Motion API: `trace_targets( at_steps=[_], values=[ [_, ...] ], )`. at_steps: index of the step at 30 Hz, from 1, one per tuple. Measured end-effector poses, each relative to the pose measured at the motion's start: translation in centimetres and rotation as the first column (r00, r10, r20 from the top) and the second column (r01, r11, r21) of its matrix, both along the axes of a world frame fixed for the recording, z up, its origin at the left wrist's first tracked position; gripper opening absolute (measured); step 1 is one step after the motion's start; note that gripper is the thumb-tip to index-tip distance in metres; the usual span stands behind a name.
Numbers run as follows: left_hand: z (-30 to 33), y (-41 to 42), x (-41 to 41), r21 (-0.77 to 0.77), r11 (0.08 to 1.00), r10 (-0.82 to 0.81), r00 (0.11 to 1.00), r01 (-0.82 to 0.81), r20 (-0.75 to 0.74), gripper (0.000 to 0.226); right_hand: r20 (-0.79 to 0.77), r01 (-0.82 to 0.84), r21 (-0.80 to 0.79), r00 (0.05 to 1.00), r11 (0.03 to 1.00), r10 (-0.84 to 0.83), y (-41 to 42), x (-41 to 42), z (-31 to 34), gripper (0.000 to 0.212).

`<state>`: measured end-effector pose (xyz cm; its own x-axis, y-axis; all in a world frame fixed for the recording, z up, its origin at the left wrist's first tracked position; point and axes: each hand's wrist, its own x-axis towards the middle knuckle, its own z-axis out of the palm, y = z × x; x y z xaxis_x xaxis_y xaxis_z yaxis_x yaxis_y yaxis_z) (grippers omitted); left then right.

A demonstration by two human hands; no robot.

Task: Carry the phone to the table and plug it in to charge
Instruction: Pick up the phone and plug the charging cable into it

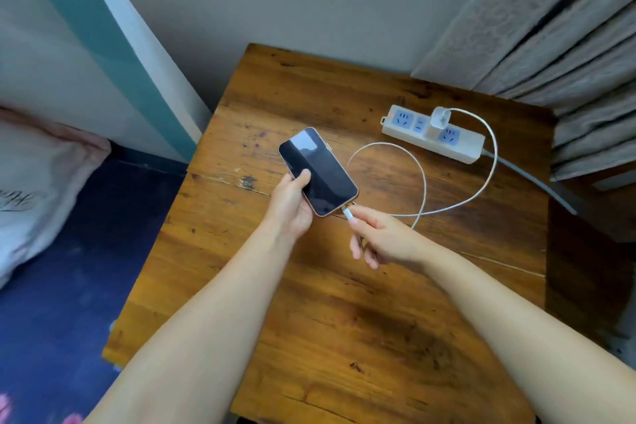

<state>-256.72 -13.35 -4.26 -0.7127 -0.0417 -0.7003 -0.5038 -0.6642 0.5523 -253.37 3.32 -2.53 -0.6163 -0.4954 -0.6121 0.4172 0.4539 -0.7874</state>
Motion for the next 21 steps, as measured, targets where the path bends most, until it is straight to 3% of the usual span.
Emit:
trace_targets(
  at_steps=[9, 21],
  values=[
    [0.6, -0.5, 0.7, -0.062, 0.998, -0.028, 0.997, 0.024, -0.069, 0.03, 0.034, 0.033, -0.036, 0.999, 0.999, -0.032, -0.8, 1.1, -0.1, 0.029],
    [1.2, -0.7, 1.1, -0.159, 0.985, -0.094, 0.975, 0.062, -0.202, 0.018, -0.036, 0.165, -0.099, 0.985, 0.981, -0.17, -2.0, 1.4, -0.4, 0.03]
  ],
)
